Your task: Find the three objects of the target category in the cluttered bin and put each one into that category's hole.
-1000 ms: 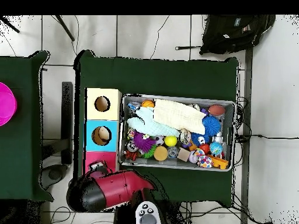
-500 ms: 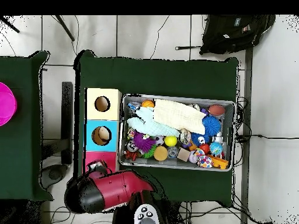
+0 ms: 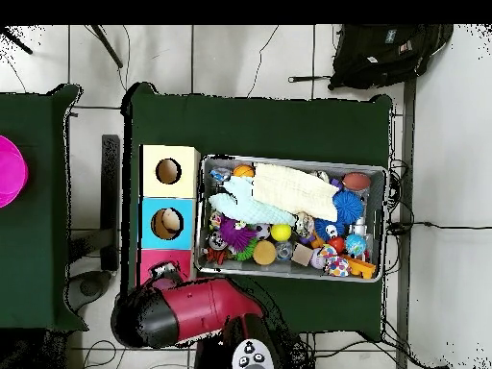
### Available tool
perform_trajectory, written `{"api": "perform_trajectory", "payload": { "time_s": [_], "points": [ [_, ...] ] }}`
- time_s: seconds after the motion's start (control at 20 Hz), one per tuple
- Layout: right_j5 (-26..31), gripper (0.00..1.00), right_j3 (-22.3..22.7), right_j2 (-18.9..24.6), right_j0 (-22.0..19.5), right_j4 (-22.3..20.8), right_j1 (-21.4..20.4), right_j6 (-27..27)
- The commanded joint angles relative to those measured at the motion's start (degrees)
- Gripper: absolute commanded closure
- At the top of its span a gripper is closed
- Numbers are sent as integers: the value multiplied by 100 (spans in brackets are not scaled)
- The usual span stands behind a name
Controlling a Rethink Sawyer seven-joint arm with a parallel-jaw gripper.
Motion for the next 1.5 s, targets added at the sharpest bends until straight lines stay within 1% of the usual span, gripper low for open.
{"api": "perform_trajectory", "payload": {
  "time_s": [0.05,0.2,0.3,0.5,0.85,0.9,1.25,1.4,1.5],
  "points": [
    [615,100,-783,427,-391,-357,201,-1127],
    [723,100,-975,535,-574,-385,289,-1229],
    [878,100,-1067,619,-721,-358,274,-1299],
    [1160,100,-1296,649,-934,-369,266,-1340],
    [1516,100,-1671,842,-1381,-396,380,-1539],
    [1544,100,-1693,892,-1498,-416,394,-1623],
    [1659,100,-1891,1165,-2039,-657,584,-1989],
    [1550,100,-1923,1212,-2176,-878,716,-2004],
    [1608,100,-1980,1257,-2273,-1021,778,-2079]
  ]
}}
